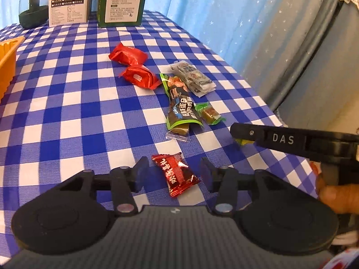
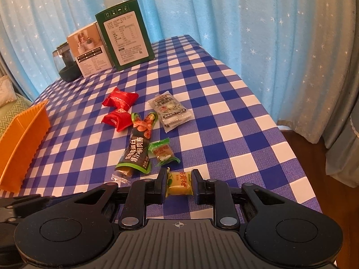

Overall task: Organize snacks
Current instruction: 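Grasp the yellow candy with right gripper while left grasps red-wrapped bar, then carry both candies over the orange tray and open both grippers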

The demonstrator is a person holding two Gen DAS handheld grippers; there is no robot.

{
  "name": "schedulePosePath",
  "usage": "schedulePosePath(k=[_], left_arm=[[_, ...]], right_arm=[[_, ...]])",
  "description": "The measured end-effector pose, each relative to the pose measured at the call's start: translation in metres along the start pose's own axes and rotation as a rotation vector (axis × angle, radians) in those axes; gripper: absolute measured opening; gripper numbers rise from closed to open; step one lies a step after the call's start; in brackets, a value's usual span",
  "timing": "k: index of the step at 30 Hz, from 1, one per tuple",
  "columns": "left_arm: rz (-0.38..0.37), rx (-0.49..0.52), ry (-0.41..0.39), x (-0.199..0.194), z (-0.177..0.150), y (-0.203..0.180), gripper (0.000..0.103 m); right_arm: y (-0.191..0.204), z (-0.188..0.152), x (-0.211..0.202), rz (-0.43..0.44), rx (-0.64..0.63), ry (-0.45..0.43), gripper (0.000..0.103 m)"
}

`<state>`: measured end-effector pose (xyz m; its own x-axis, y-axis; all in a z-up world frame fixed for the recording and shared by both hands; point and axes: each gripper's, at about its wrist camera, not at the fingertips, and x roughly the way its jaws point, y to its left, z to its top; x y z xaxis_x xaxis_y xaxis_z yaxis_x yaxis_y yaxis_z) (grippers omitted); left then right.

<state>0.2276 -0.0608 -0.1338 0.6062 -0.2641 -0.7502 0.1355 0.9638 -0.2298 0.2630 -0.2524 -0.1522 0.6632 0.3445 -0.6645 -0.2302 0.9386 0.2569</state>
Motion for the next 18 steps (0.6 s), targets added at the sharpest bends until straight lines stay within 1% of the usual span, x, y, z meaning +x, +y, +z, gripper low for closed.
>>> schedulePosePath(k=[2,4,11,18], left_arm=[[0.028,0.016,-0.003,0.002,-0.001,-0.003,0.035],[0.050,0.040,-0.003,0.002,-0.003,-0.006,0.023],[0.062,0.066,-0.004,-0.006,-0.009,-0.001,0.021],[0.084,0.050,-0.035,-0.030,-0.008,0.018,0.021]], right_arm=[[0.000,0.000,0.000,0.001,-0.003,0.000,0.023],[0.000,0.000,0.000,0.001,-0.004,0.000,0.023],[0.004,0.001,-0.002,0.016,-0.011,-0.008,0.023],[0.021,0.006,-0.009,0.057,-0.037,-0.042,0.023]])
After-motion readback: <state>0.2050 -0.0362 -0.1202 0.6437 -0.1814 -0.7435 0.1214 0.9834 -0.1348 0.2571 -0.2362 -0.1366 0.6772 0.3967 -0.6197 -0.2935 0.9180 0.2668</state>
